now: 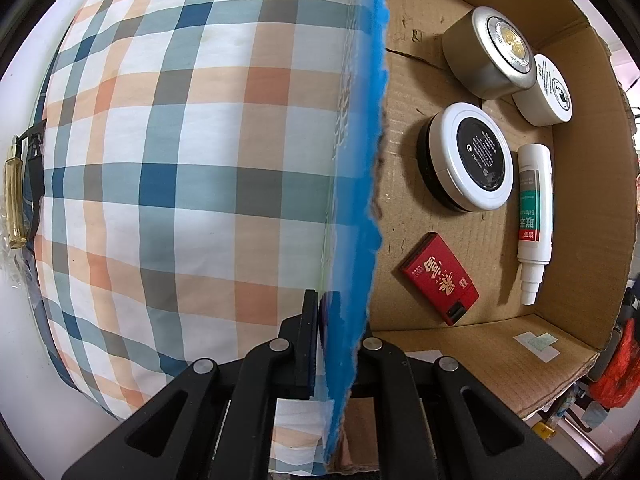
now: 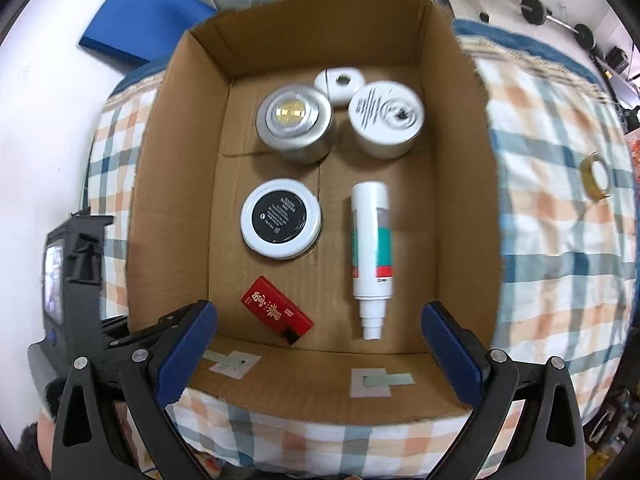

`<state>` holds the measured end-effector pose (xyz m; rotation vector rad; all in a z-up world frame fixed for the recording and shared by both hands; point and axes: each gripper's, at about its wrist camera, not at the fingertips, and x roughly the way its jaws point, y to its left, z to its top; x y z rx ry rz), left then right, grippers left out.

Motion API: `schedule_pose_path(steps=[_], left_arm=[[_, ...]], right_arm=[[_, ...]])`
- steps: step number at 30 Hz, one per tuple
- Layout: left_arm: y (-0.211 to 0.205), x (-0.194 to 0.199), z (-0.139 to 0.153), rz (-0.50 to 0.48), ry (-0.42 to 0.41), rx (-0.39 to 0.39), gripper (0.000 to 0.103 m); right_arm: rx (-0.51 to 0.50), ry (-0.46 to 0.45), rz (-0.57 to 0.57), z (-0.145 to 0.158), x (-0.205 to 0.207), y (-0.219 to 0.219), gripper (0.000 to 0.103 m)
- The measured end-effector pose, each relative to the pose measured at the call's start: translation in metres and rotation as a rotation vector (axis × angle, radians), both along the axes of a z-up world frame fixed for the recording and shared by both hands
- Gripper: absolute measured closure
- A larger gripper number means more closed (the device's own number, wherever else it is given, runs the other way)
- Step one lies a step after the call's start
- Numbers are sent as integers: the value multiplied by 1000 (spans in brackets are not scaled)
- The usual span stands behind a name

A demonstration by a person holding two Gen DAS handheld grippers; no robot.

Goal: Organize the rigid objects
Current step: 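Open the right gripper and lift it away from the red case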

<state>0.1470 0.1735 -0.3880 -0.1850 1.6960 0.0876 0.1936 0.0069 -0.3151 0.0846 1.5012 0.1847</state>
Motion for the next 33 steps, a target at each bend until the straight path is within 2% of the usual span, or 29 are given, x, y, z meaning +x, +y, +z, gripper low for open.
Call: schedule_pose_path(steps=[6, 10, 26, 29, 33], left_arm=[[0, -1, 0, -1, 0, 2, 98], [0, 0, 0, -1, 0, 0, 98], [0, -2, 1, 9, 1, 5, 98], [0, -2, 1, 10, 2, 5, 98], [0, -2, 2, 14, 3, 5, 98]], right_arm=[[-8, -65, -11, 40, -18, -23, 0], [-1, -94, -12, 56, -24, -24, 0], [59, -110, -35, 79, -31, -44, 0], [90, -102, -96, 77, -25, -67, 0], [88, -138, -258, 69, -3, -130, 0]])
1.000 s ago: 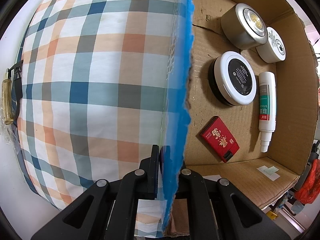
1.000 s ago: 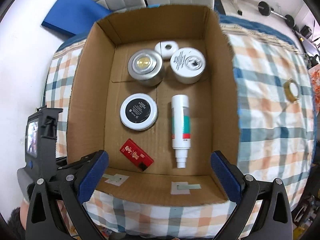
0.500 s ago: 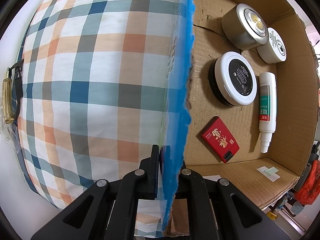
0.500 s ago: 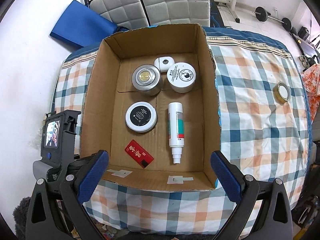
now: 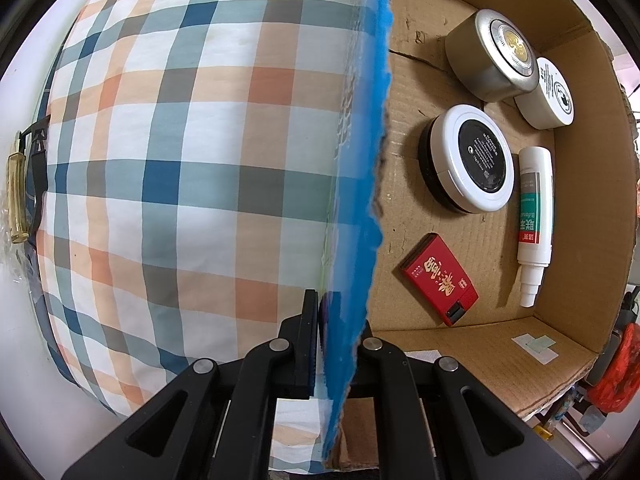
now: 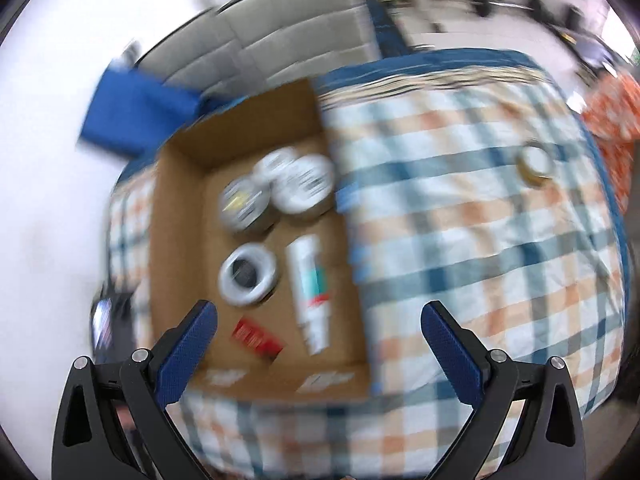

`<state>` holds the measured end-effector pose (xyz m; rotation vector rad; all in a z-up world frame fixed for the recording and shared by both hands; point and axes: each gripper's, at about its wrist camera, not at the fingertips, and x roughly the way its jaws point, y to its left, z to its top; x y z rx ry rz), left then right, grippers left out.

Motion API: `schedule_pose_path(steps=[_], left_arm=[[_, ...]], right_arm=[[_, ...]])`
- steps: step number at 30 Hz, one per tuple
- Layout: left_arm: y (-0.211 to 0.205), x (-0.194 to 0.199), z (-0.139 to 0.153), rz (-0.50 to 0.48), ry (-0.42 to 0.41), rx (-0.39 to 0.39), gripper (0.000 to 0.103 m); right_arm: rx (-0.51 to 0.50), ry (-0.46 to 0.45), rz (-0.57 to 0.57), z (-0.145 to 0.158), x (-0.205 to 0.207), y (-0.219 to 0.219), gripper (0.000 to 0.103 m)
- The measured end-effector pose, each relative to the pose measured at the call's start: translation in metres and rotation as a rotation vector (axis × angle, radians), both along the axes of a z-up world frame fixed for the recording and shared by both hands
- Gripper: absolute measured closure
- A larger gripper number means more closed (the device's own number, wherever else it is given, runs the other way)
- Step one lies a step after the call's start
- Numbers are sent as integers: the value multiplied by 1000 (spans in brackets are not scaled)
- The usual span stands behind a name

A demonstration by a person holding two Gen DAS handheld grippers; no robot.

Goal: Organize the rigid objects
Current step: 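Move the right gripper to the round jar lid and grasp it, then carry the jar lid over the box with the right gripper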

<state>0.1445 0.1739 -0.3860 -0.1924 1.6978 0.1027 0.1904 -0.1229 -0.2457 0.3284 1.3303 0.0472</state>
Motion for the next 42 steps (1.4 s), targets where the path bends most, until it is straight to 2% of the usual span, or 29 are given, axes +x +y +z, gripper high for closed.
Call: schedule_pose_path(steps=[5, 7, 9, 13, 16, 19, 20, 23, 27, 31, 35, 39, 40, 41, 42], left_arm=[[-2, 0, 0, -3, 0, 8, 98], [-2, 0, 1, -3, 0, 8, 98], [-1, -1, 1, 4, 0, 5, 98], [0, 0, 0, 15, 2, 4, 98], [1, 1, 0, 12, 6, 8, 98], [1, 3, 0, 8, 9, 13, 98], [1, 3, -1, 8, 9, 12, 98], [-2, 4, -1, 6, 10, 14, 98], [-3, 6, -2, 0, 11, 12, 98], [-6, 8, -2, -2, 10, 13, 98], [-5, 7, -4, 0, 8, 10, 98], [-4, 7, -4, -4, 8, 7, 98], [-3, 7, -4, -3, 7, 5, 98], [-3, 6, -4, -2, 7, 4, 98], [-2, 6, -4, 0, 5, 1, 98]], right_arm=[[-86, -65, -300, -30, 36, -113, 0], [-132, -92, -416, -52, 52, -158, 0], [-153, -81, -510, -82, 71, -196, 0], [-164, -21, -624, -133, 96, -238, 0], [-159, 34, -663, -159, 107, -249, 1], [-163, 57, -663, -176, 119, -254, 6], [-174, 74, -653, -182, 123, -254, 20], [-216, 75, -646, -183, 125, -252, 34], [-206, 93, -576, -179, 121, -239, 34], [-213, 122, -386, -174, 106, -191, 34], [-174, 196, -212, -177, 70, -135, 34], [-151, 263, -151, -188, 41, -108, 32], [-141, 260, -158, -188, 38, -108, 29], [-107, 250, -175, -187, 36, -111, 20], [-87, 245, -198, -187, 33, -115, 19]])
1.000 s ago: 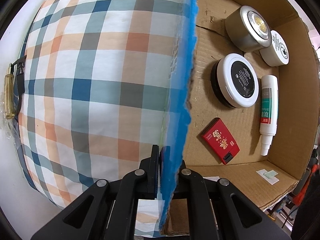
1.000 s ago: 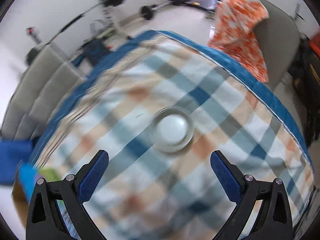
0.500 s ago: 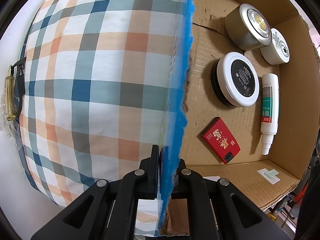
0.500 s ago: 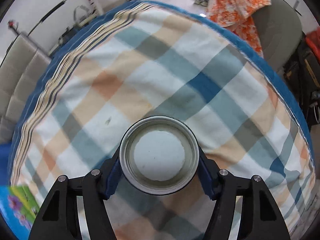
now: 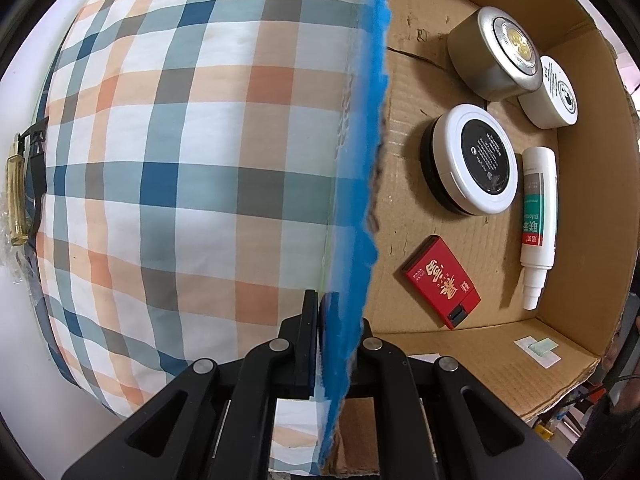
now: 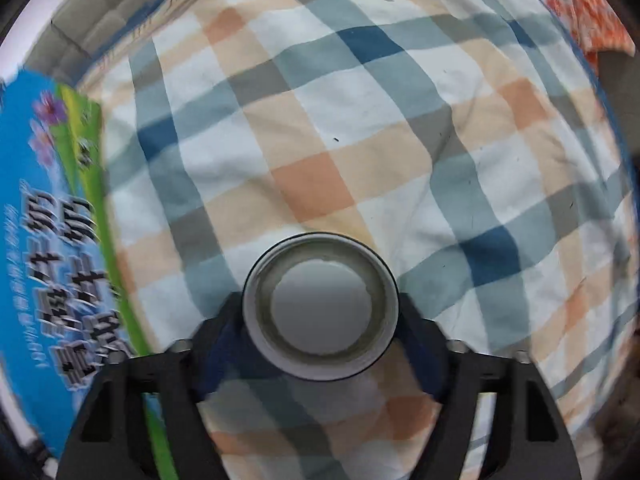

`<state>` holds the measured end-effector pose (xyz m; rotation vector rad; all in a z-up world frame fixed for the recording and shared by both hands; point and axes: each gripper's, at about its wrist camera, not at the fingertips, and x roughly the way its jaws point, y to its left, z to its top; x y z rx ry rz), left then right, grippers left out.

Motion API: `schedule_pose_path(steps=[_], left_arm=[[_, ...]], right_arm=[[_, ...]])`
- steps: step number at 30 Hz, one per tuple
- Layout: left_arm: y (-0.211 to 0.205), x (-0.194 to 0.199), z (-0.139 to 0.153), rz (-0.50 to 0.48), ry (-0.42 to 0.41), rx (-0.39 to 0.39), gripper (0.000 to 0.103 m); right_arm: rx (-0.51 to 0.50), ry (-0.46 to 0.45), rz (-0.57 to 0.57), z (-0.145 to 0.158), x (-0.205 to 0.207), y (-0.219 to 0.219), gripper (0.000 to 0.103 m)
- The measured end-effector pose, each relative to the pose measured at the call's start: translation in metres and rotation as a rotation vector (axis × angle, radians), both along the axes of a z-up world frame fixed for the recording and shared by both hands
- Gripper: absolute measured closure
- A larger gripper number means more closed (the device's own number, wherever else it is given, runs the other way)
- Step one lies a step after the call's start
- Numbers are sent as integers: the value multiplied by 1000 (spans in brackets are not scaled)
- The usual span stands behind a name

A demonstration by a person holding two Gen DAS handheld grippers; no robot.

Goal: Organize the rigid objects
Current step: 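Carry the jar lid over the box with the right gripper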

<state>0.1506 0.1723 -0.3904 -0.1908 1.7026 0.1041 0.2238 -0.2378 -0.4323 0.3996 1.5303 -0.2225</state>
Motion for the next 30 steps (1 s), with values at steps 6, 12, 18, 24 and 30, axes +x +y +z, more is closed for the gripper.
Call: schedule_pose_path(steps=[6, 12, 18, 24, 30], left_arm=[[4, -4, 1, 4, -8, -6, 98], [6, -5, 1, 1, -8, -6, 98], [4, -4, 2, -3, -7, -4, 98], [0, -1, 3, -8, -5, -4, 98], [-2, 0, 3, -7, -5, -4, 98]], right_arm=[[28, 21, -76, -9, 1, -13, 20], [-84, 15, -30, -7, 7, -2, 33], [-66, -47, 4, 29, 2, 20, 34], [3, -168, 83, 100, -1, 44, 33], [109, -248, 183, 160, 18, 76, 33]])
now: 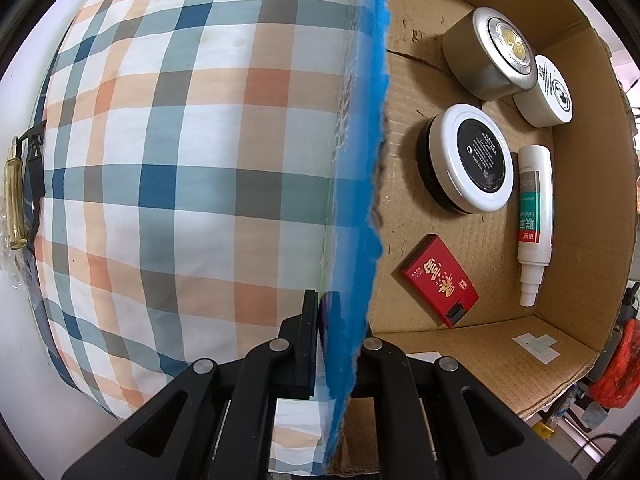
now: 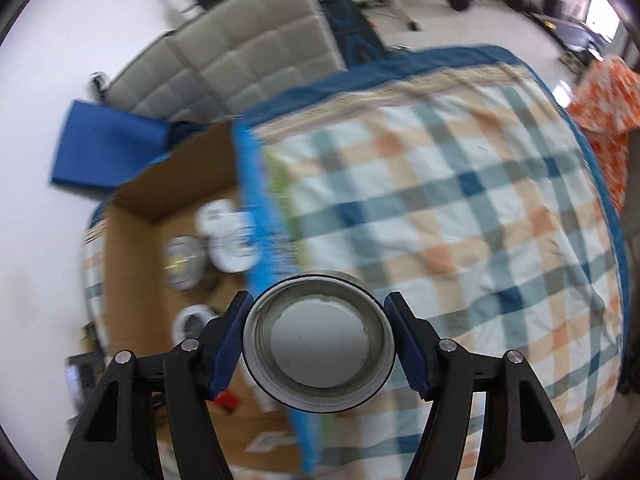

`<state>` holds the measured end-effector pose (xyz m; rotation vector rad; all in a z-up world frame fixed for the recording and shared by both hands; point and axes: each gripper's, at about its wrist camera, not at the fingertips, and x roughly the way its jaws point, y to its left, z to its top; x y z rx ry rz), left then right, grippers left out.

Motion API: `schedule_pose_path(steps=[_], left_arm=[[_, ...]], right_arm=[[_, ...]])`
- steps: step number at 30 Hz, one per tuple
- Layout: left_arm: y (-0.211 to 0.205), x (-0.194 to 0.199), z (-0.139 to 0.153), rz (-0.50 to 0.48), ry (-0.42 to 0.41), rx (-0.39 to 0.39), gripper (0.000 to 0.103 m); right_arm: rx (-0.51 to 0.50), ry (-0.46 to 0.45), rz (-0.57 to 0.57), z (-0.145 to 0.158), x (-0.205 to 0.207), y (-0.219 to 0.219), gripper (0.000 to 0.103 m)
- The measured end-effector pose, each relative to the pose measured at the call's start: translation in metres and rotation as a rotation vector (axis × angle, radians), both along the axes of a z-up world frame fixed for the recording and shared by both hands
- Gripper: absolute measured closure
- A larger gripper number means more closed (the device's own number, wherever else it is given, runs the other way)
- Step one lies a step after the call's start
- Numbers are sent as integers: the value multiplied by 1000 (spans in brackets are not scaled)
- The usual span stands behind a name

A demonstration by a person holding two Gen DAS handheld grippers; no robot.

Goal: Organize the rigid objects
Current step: 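Carry the jar lid over the box with the right gripper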

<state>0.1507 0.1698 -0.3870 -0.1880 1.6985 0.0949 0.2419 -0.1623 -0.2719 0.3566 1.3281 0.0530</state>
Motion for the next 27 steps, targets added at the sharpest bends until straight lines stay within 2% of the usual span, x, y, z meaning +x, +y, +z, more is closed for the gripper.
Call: schedule_pose_path(steps=[5, 10, 16, 27], left_arm=[[-1, 0, 1, 0, 0, 0, 98], [-1, 1, 2, 4, -2, -1, 98], [-1, 1, 2, 4, -1, 0, 98], [2, 1, 2, 10, 3, -5, 98]], right_arm=[[98, 2, 113, 22, -1, 58, 33], [127, 1, 192, 26, 2, 100, 33], [129, 0, 228, 12, 28, 133, 33], [130, 27, 212, -20, 84, 179, 33]])
